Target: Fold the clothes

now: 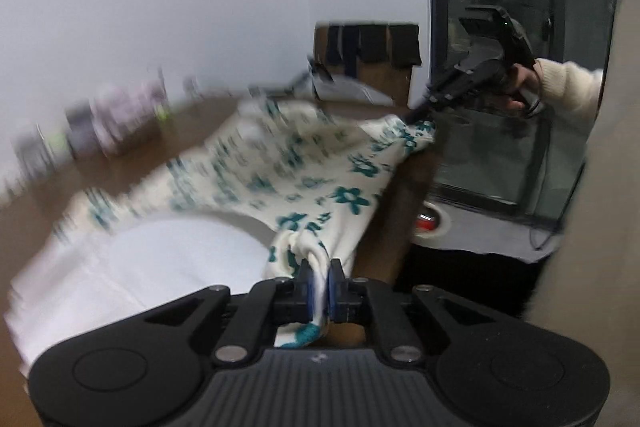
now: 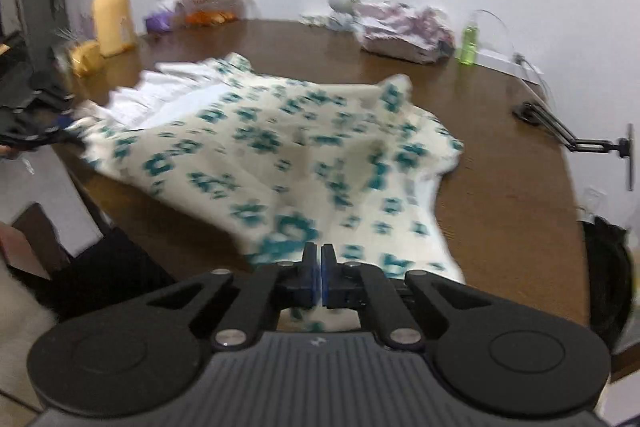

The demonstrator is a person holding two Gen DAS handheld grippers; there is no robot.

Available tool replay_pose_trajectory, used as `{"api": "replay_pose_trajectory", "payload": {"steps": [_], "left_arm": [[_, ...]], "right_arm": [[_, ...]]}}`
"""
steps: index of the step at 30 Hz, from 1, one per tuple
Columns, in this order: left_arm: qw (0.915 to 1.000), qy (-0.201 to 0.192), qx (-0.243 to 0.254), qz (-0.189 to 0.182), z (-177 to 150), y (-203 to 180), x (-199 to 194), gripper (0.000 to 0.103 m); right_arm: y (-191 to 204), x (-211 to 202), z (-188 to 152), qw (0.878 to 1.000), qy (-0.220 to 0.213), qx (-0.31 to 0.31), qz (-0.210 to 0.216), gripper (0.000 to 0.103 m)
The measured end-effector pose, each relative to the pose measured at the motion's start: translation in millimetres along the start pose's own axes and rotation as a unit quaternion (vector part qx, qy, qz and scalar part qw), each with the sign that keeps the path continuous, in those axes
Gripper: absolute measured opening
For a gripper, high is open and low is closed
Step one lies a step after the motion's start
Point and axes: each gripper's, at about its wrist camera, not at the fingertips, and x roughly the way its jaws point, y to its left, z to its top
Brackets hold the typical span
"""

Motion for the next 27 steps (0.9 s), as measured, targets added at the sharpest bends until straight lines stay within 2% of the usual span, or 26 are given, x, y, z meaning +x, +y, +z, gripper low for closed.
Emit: {"api": "replay_pose_trajectory", "payload": {"steps": [2,3,4,5,6,7,8,9,11,12,13,14,15,16,18,21,22,25,27], "left_arm": [[0.9992,0.025,-0.032,0.000,-1.7,2.9,10.4,0.010],[0.9986,0.032,-0.043,0.001,-2.5,4.6,13.5,0.013],[0.9980,0.031,-0.056,-0.004,-3.0,7.0,13.2,0.015],[0.9972,0.028,-0.068,-0.009,-3.0,9.3,12.3,0.022],[0.9965,0.020,-0.079,-0.016,-0.9,11.1,9.2,0.035],[0.9958,0.006,-0.089,-0.022,3.2,12.3,5.5,0.043],[0.9952,-0.011,-0.094,-0.025,6.9,12.4,1.1,0.060],[0.9947,-0.022,-0.098,-0.022,11.5,12.2,-0.2,0.069],[0.9943,-0.018,-0.105,-0.005,17.3,11.1,6.2,0.069],[0.9938,-0.014,-0.110,0.005,19.7,11.2,11.1,0.065],[0.9930,0.002,-0.117,0.019,20.0,13.5,21.7,0.058],[0.9917,0.018,-0.122,0.034,19.6,16.1,31.1,0.035],[0.9903,0.031,-0.127,0.048,19.0,18.7,38.9,0.022],[0.9898,0.031,-0.129,0.052,17.3,21.3,41.4,0.022],[0.9888,0.031,-0.135,0.055,15.9,25.3,42.9,0.025],[0.9893,0.018,-0.140,0.037,22.7,28.0,33.7,0.032],[0.9899,0.011,-0.138,0.029,26.3,28.4,29.0,0.035],[0.9924,-0.036,-0.114,0.028,49.6,28.6,15.1,0.071],[0.9925,-0.036,-0.111,0.038,65.3,30.1,24.7,0.072]], "right_arm": [[2.3,-3.0,0.4,1.000,-0.018,0.006,0.012,0.005],[4.8,-4.6,0.7,0.999,-0.036,0.016,0.034,0.010],[9.3,-1.5,0.8,0.997,-0.045,0.026,0.054,0.019],[14.7,4.1,0.9,0.996,-0.048,0.035,0.071,0.026],[20.1,9.7,1.0,0.994,-0.051,0.044,0.087,0.035],[25.5,15.3,1.1,0.992,-0.054,0.053,0.104,0.036],[30.6,22.5,-0.2,0.991,-0.051,0.056,0.108,0.035],[33.8,29.1,-2.1,0.992,-0.046,0.057,0.103,0.035],[34.1,41.3,-5.2,0.992,-0.045,0.073,0.097,0.034],[31.9,46.5,-6.1,0.990,-0.047,0.088,0.098,0.027],[29.7,52.1,-6.9,0.989,-0.047,0.103,0.101,0.007],[29.0,56.5,-7.0,0.988,-0.042,0.108,0.100,0.003],[30.7,56.5,-8.4,0.990,-0.043,0.103,0.092,0.003],[33.3,54.5,-10.5,0.991,-0.048,0.094,0.079,0.003],[36.6,49.7,-11.7,0.994,-0.050,0.077,0.052,0.004],[41.2,43.1,-8.1,0.995,-0.040,0.069,0.067,0.005],[42.4,39.4,-4.6,0.994,-0.048,0.067,0.071,0.009],[36.5,33.1,9.9,0.992,-0.089,0.079,0.046,0.019],[40.2,40.2,18.9,0.995,-0.090,0.042,0.000,0.020]]}}
